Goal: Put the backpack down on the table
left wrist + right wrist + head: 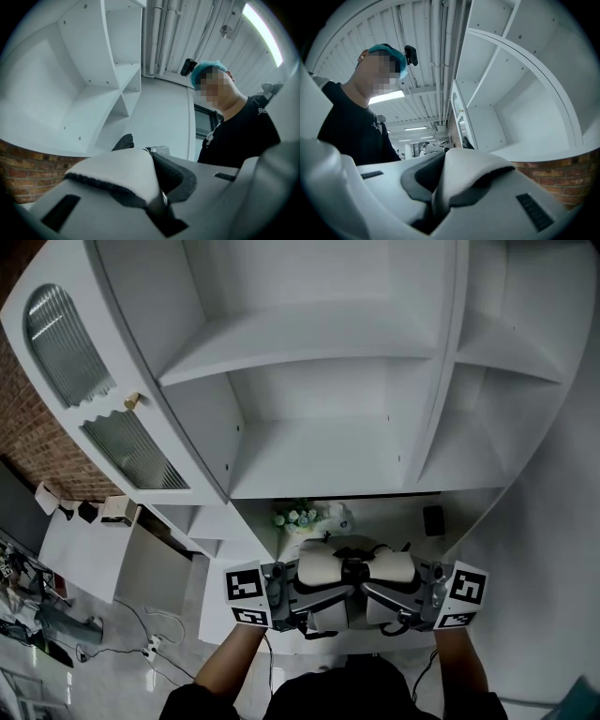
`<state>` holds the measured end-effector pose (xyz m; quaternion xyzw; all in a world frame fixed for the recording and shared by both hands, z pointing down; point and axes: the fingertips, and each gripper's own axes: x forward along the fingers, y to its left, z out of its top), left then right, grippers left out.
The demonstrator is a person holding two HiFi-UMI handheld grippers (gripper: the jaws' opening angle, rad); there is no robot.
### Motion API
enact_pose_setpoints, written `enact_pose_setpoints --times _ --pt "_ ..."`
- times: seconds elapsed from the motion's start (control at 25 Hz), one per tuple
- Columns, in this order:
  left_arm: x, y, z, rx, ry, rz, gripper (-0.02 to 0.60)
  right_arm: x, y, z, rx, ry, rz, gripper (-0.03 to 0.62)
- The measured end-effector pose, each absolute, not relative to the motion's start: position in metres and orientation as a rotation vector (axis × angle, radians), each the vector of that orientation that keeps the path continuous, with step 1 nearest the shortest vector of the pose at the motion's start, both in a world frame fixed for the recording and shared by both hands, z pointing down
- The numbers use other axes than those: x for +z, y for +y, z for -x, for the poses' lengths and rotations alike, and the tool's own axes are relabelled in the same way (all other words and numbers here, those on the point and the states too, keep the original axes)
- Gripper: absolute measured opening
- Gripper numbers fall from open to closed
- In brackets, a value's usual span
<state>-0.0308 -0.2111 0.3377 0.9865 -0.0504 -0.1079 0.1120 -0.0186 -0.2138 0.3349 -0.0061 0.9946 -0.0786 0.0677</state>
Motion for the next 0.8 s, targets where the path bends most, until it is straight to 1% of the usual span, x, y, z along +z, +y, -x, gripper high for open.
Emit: enact_pose_setpoints --times 0.8 --pt "0.354 -0.272 0.011 -0.326 -0.241 -2.897 0.053 0.350 -0.273 0.000 -0.276 2.991 -0.058 0.043"
